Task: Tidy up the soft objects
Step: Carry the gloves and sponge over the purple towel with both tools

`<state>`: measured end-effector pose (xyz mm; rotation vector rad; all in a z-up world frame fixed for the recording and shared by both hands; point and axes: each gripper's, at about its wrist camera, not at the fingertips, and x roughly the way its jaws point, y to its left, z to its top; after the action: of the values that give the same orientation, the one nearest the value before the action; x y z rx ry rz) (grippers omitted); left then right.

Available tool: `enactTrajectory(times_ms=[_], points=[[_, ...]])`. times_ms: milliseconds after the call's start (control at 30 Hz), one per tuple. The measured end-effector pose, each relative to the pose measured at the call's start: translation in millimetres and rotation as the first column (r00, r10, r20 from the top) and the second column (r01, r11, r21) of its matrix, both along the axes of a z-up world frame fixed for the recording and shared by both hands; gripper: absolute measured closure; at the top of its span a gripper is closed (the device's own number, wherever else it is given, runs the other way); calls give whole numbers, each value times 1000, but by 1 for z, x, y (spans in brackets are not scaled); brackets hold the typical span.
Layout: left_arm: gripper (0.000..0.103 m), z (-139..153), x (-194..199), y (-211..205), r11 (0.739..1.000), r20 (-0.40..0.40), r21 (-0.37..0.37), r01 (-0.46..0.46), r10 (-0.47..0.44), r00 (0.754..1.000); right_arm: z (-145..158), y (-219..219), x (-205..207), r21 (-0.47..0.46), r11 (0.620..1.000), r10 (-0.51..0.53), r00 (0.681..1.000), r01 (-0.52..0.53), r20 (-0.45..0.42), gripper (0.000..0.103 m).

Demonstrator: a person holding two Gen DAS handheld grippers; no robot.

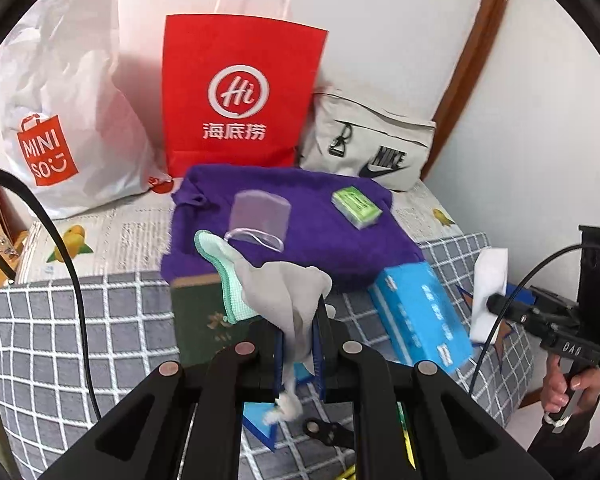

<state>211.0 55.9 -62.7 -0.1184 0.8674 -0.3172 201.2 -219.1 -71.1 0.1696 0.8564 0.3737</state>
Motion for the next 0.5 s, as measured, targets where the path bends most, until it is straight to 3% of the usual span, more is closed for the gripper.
enactTrajectory(times_ms=[233,500], points=[[91,-6,32,12,1000,-29,-12,-29,28,999,10,1,54,-36,999,-11,1000,10,-8,51],[91,-4,52,15,1000,-83,-11,0,-1,997,15,11,95,-47,999,7,1000,-8,-17,51]])
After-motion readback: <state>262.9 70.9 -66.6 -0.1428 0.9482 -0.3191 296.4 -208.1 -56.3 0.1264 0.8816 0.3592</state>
